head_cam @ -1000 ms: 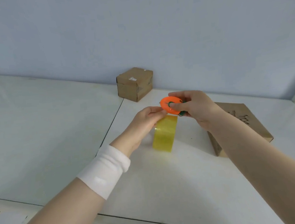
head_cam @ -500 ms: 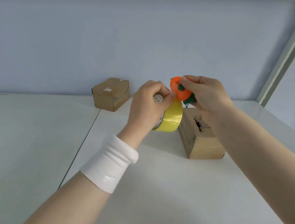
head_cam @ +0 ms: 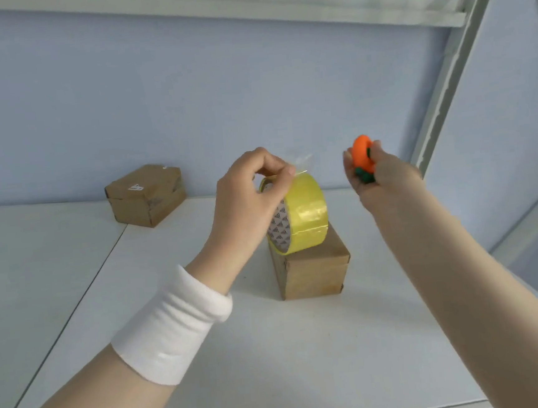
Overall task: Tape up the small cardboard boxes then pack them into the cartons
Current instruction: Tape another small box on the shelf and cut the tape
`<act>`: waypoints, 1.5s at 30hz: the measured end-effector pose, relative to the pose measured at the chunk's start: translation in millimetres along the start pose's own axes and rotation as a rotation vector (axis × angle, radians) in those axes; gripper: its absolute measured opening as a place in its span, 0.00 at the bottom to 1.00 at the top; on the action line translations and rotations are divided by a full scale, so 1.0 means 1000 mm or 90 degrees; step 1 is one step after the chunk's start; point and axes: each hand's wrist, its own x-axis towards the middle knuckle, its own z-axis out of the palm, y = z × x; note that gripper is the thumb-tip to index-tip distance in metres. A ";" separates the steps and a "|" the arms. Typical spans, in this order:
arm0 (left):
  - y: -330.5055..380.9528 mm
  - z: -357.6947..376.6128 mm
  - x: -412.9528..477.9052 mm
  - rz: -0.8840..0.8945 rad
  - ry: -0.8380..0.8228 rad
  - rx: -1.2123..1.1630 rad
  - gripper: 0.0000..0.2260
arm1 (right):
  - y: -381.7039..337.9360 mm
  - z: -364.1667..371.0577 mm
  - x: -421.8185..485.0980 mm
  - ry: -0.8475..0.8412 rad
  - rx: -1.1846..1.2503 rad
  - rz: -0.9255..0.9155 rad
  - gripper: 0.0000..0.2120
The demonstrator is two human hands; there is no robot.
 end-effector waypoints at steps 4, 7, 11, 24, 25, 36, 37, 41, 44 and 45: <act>-0.001 0.001 0.003 -0.160 -0.003 -0.187 0.06 | -0.002 -0.047 0.032 -0.029 -0.079 0.124 0.07; -0.002 0.005 0.006 -0.219 -0.018 -0.287 0.07 | 0.010 -0.086 0.043 -0.067 -0.160 0.203 0.09; 0.000 0.011 0.012 -0.262 -0.042 -0.312 0.07 | 0.020 -0.117 0.049 -0.102 -0.217 0.189 0.06; -0.004 0.030 0.027 -0.325 -0.069 -0.346 0.06 | 0.059 -0.154 0.065 -0.136 -1.045 -0.202 0.12; -0.006 0.032 0.028 -0.339 -0.084 -0.357 0.08 | 0.062 -0.154 0.064 -0.140 -1.109 -0.225 0.15; -0.013 0.045 0.035 -0.326 -0.087 -0.242 0.07 | 0.039 -0.093 -0.002 -0.502 -0.650 -0.310 0.09; -0.015 0.044 0.038 -0.313 -0.086 -0.213 0.05 | 0.044 -0.089 -0.003 -0.511 -0.657 -0.312 0.10; -0.040 0.032 0.055 -0.330 -0.137 -0.114 0.04 | 0.054 -0.066 -0.001 -0.429 -0.612 -0.313 0.10; -0.069 0.035 0.062 -0.393 -0.200 -0.090 0.04 | 0.057 -0.052 0.006 -0.374 -0.588 -0.287 0.10; -0.077 0.038 0.062 -0.404 -0.207 -0.084 0.04 | 0.059 -0.051 0.008 -0.365 -0.576 -0.262 0.11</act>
